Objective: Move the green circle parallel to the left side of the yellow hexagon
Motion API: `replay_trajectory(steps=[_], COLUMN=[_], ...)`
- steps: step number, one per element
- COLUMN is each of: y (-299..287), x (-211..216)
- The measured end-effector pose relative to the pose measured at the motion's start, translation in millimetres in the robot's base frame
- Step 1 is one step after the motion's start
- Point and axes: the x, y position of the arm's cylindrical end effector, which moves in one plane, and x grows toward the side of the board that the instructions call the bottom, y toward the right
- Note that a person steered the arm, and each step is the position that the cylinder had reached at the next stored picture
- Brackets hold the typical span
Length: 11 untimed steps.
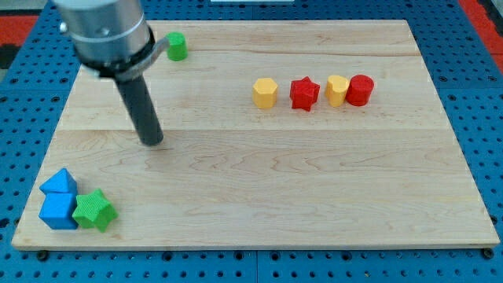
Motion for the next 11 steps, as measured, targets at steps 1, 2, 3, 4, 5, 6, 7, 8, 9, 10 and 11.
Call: replay_trajectory(steps=[1, 2, 3, 4, 5, 6, 7, 8, 9, 10, 11], y=[-6, -14, -44, -60, -32, -7, -7, 11, 24, 25, 40], x=[-61, -125, -181, -208, -223, -225, -215, -188, -176, -167, -149])
